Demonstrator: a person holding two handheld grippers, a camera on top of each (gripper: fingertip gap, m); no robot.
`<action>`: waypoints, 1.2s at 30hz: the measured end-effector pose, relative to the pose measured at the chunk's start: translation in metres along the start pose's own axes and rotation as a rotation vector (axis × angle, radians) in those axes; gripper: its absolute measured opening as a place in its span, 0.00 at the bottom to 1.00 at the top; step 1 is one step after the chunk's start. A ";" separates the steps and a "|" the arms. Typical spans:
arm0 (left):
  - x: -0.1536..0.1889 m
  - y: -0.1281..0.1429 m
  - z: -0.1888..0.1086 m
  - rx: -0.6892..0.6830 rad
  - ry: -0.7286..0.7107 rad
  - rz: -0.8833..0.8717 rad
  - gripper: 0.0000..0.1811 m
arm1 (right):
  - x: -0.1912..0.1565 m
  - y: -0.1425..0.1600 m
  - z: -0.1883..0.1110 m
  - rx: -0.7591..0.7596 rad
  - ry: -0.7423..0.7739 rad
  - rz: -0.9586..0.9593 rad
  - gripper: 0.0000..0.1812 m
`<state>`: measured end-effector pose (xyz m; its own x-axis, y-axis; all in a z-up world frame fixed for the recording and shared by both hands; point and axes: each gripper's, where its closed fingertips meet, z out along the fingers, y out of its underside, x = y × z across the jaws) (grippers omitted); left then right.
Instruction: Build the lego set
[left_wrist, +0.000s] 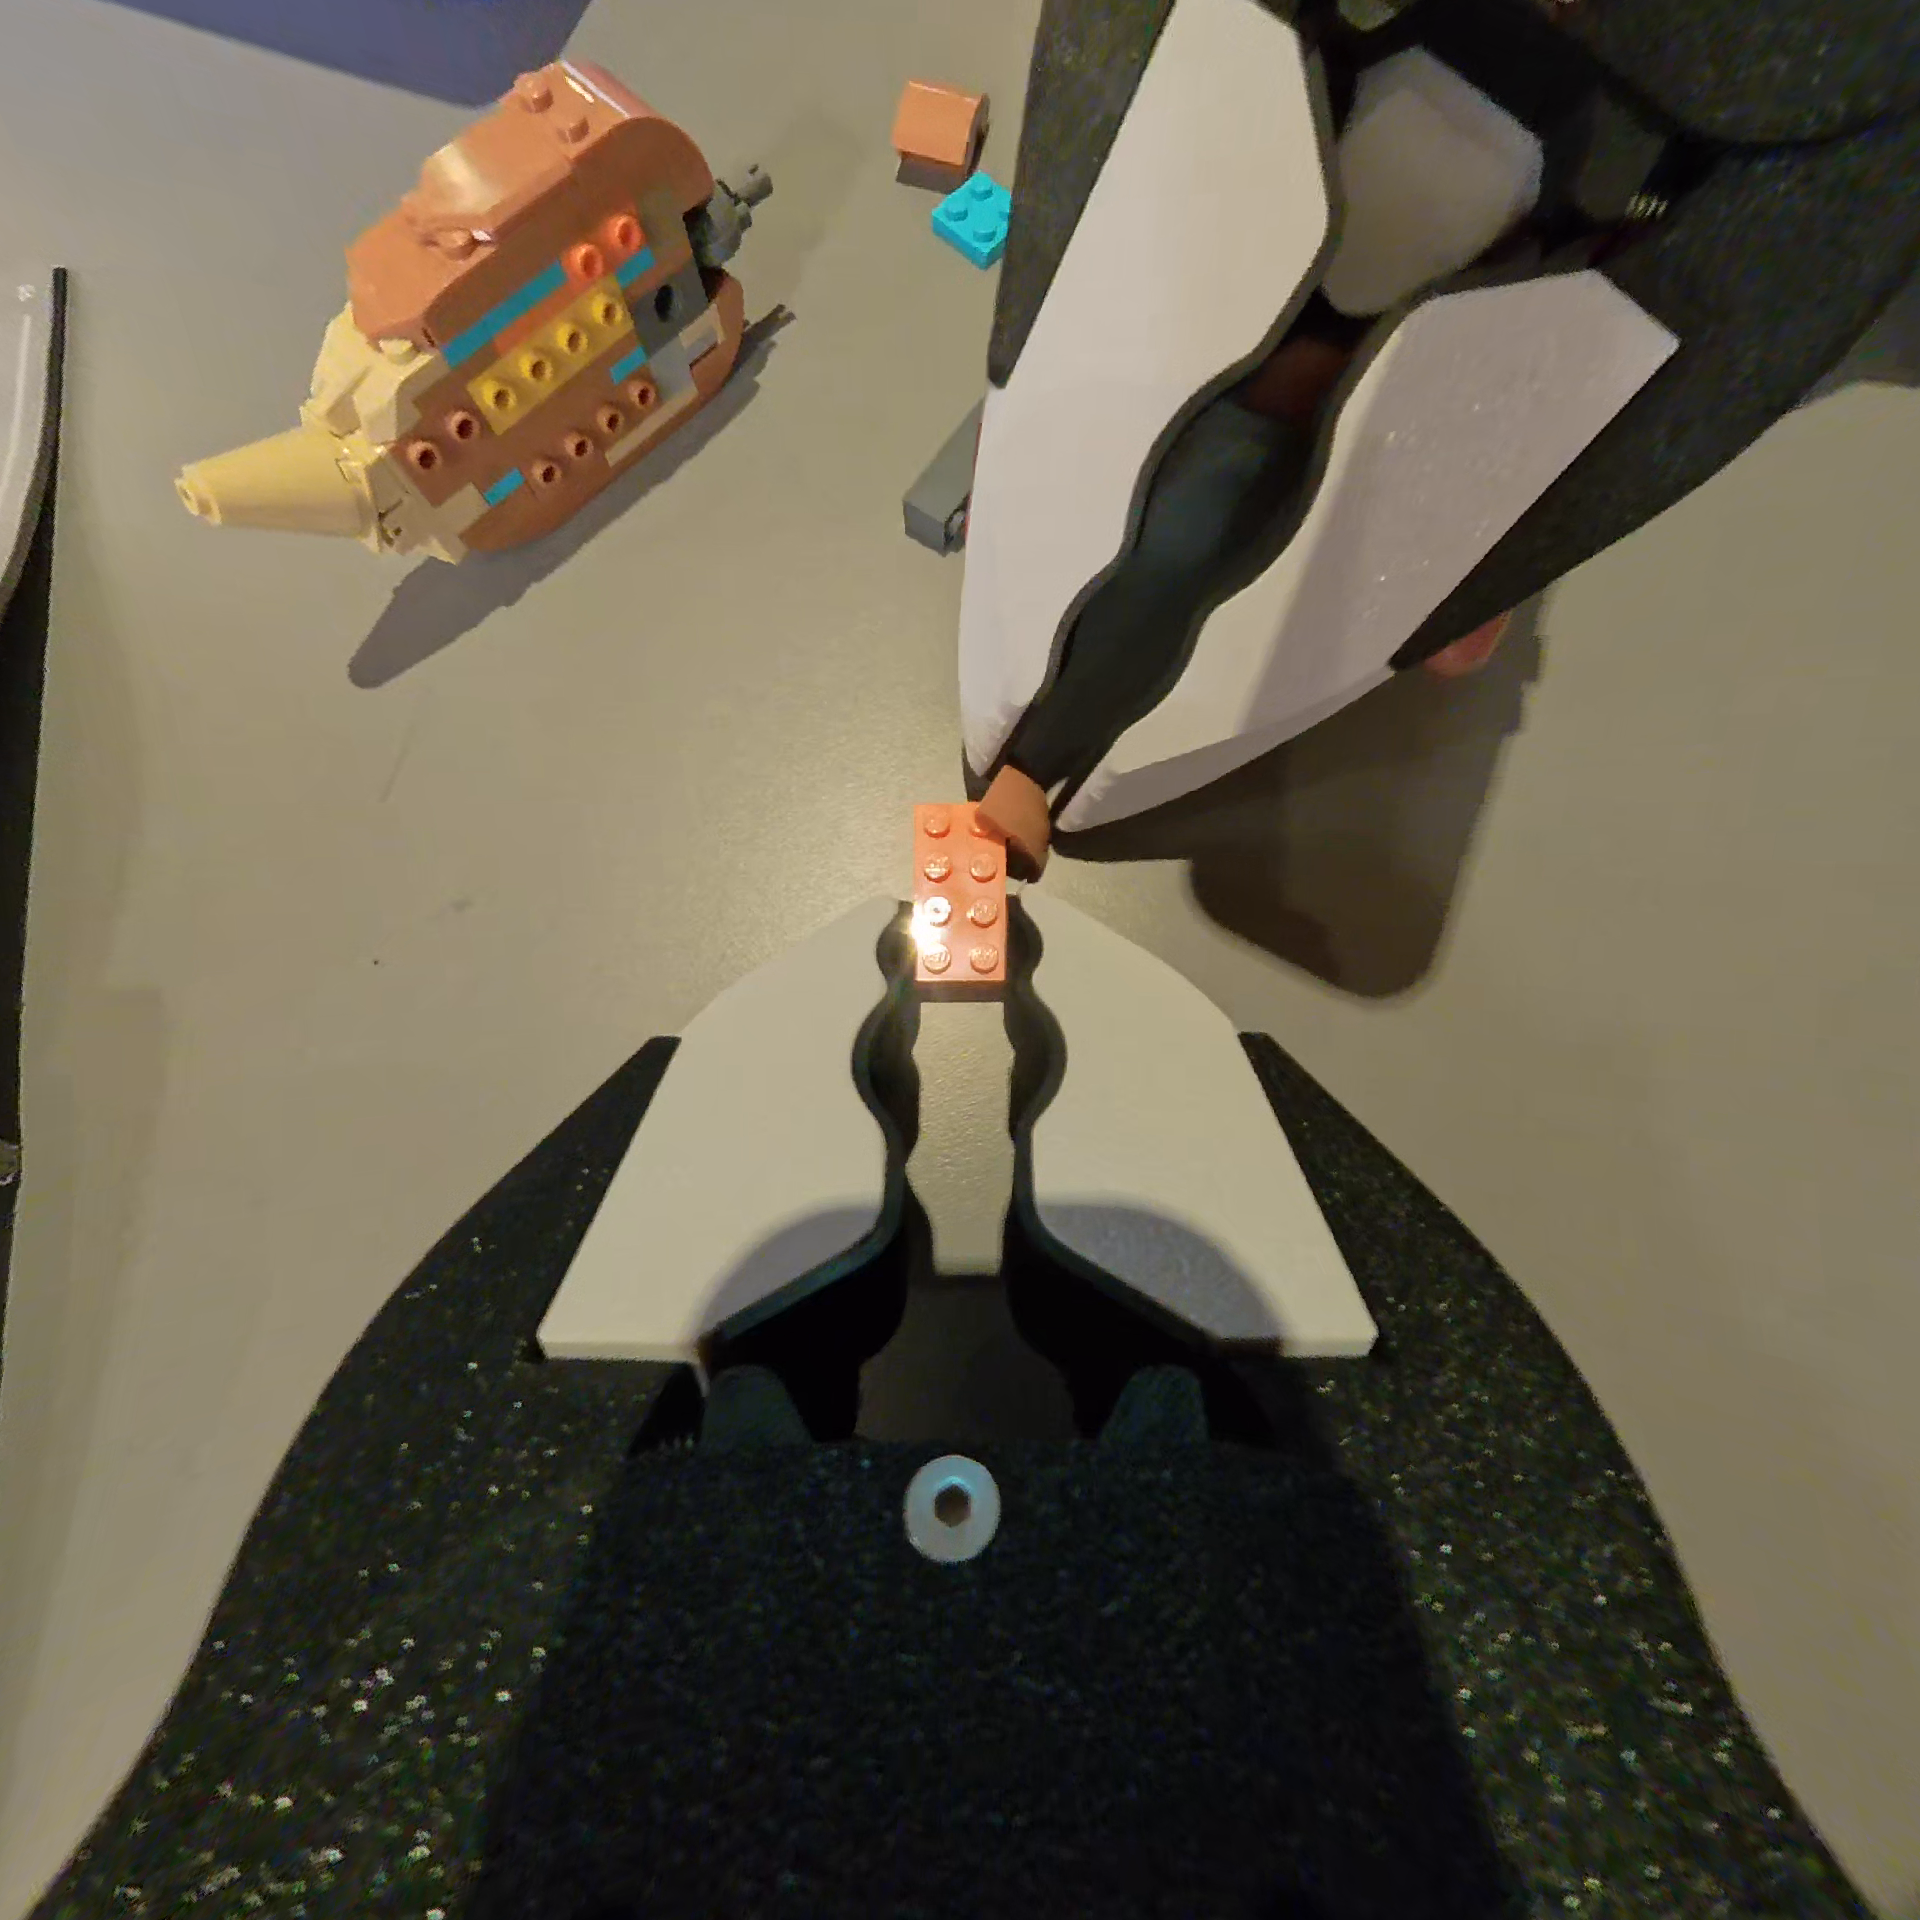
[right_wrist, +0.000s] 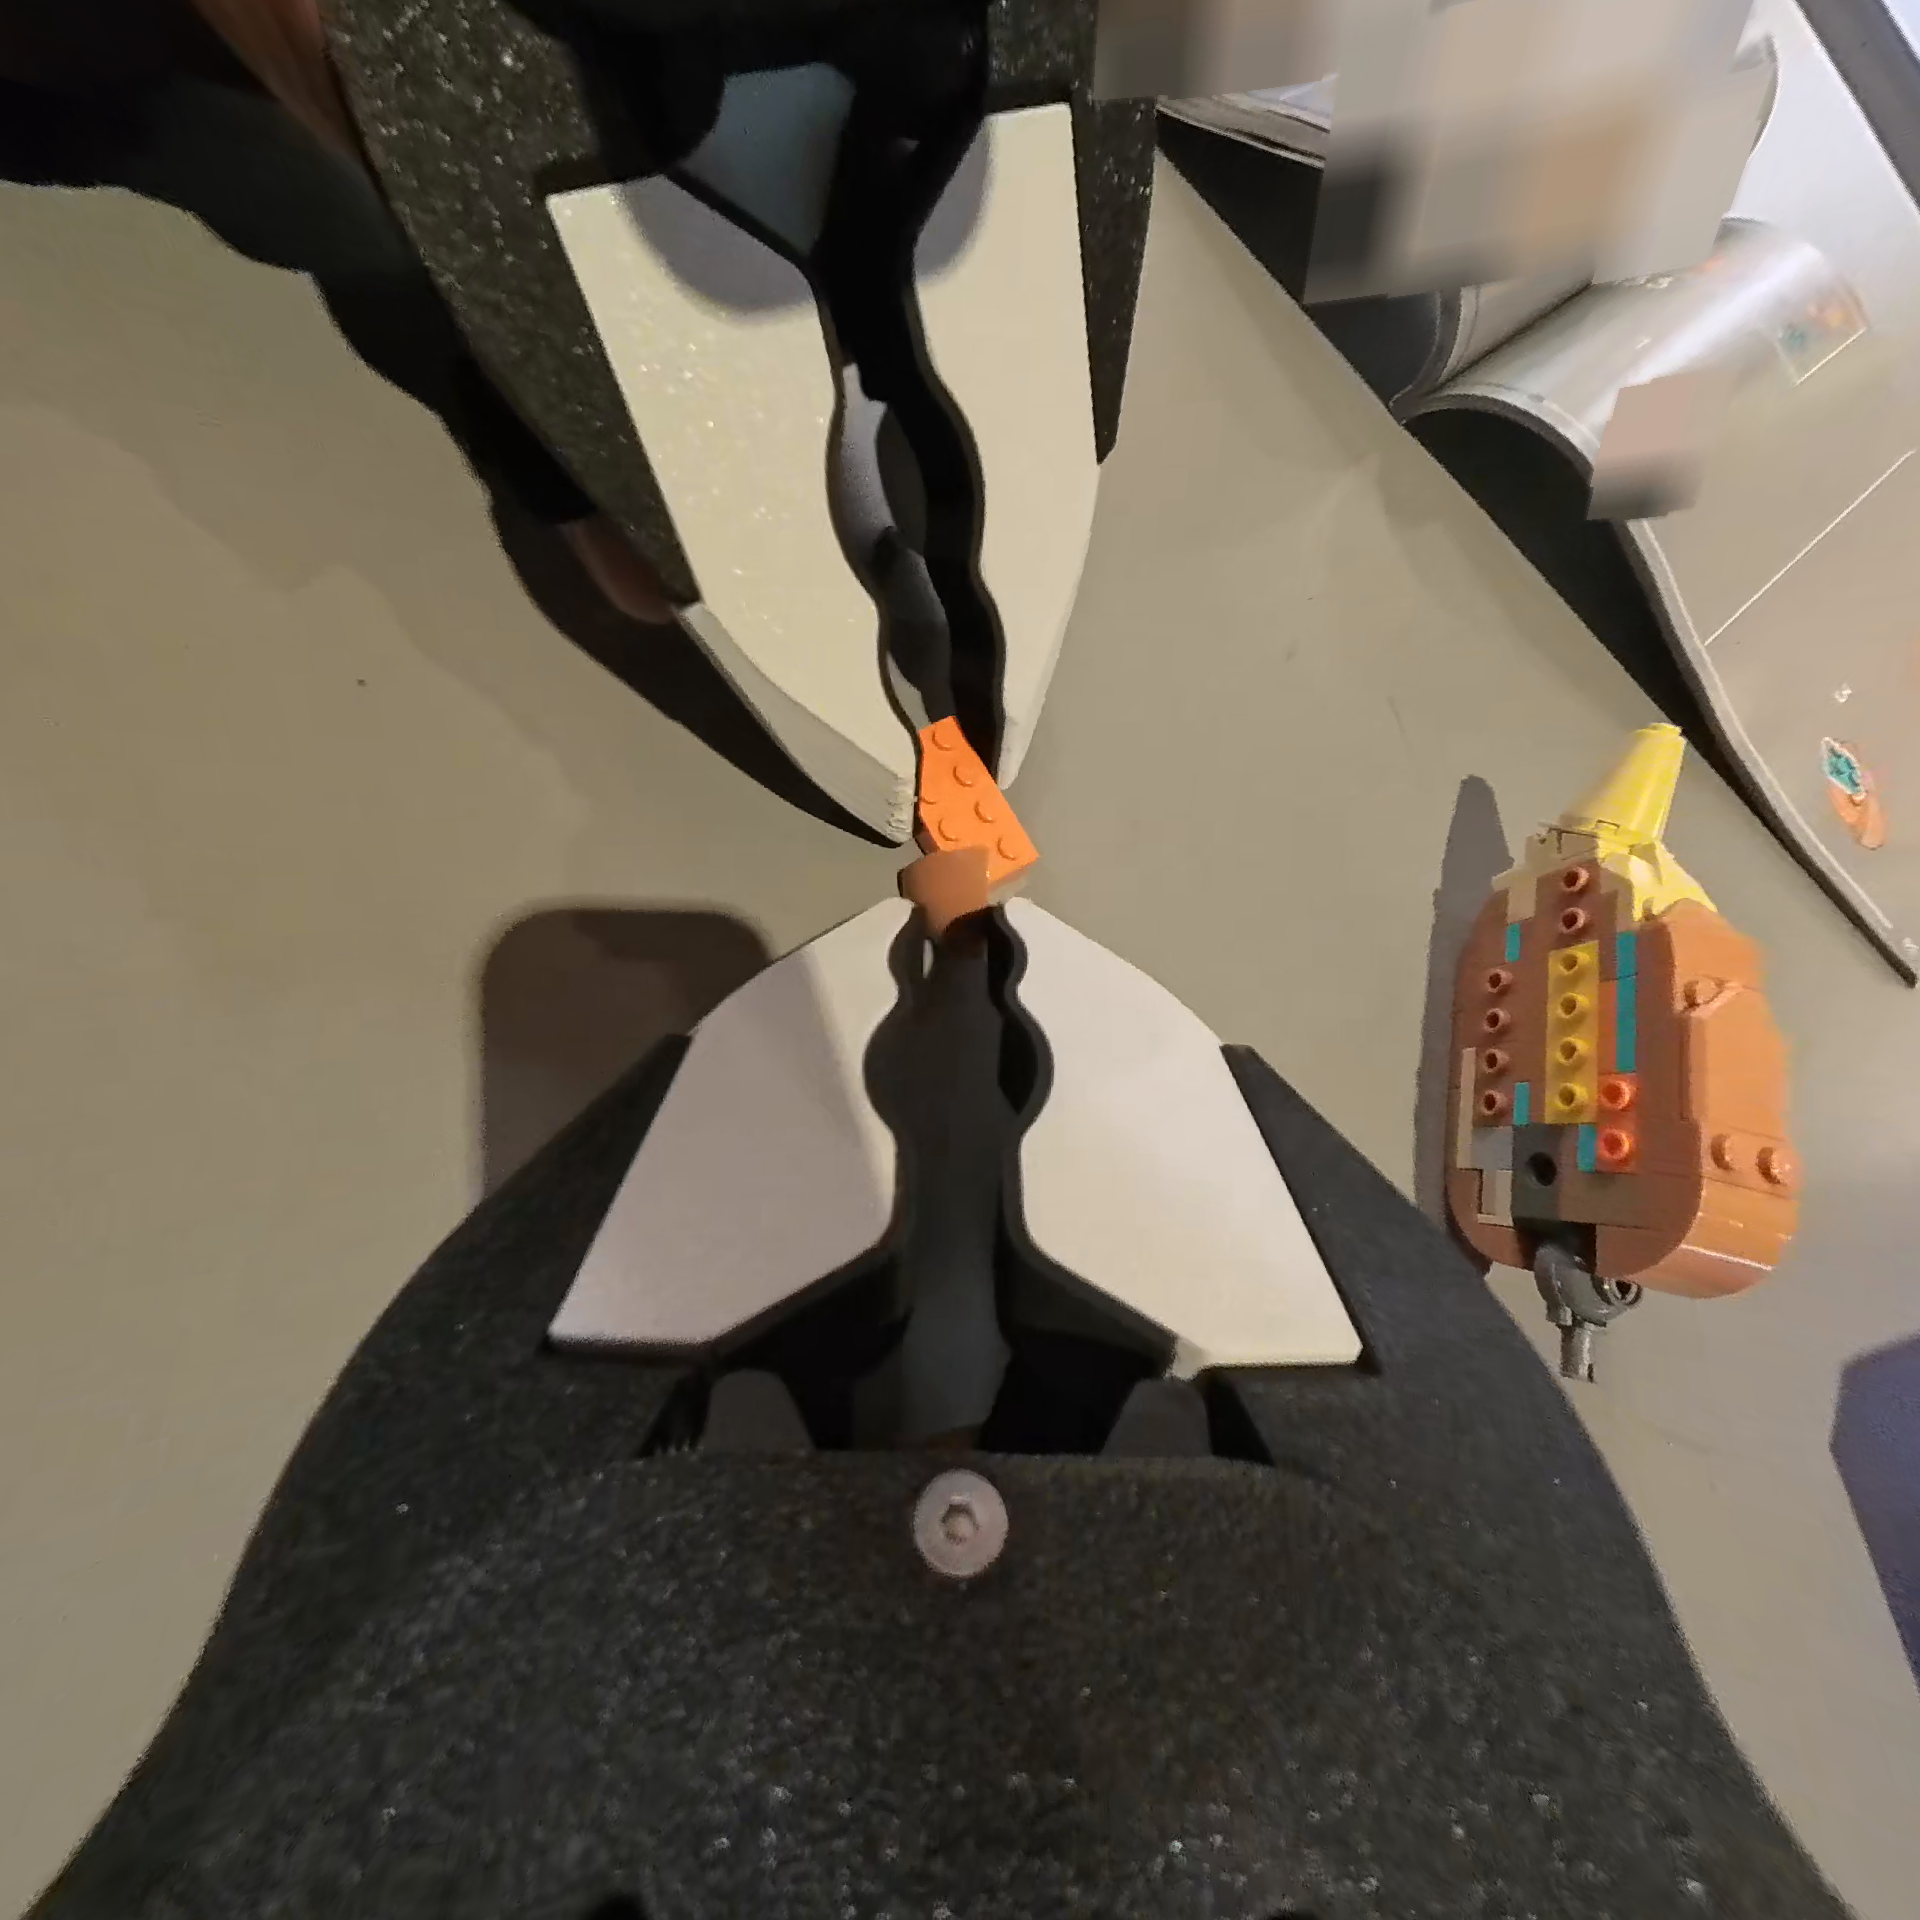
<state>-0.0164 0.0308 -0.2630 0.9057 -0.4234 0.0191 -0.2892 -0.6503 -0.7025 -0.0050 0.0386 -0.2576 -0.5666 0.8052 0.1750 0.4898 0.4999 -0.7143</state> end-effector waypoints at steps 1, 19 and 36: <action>0.001 0.000 0.000 0.002 0.004 0.006 0.09 | -0.001 0.000 0.000 -0.001 -0.012 0.004 0.06; 0.009 -0.001 -0.001 0.023 0.081 0.027 0.09 | -0.004 -0.001 -0.005 0.034 -0.095 0.055 0.07; 0.009 -0.003 -0.004 0.045 0.119 -0.023 0.09 | -0.002 -0.006 -0.009 0.078 -0.080 0.051 0.08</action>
<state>-0.0086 0.0268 -0.2580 0.8680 -0.4825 0.1175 -0.2528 -0.6329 -0.7318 -0.0005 0.0368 -0.2478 -0.5949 0.7994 0.0845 0.4681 0.4299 -0.7721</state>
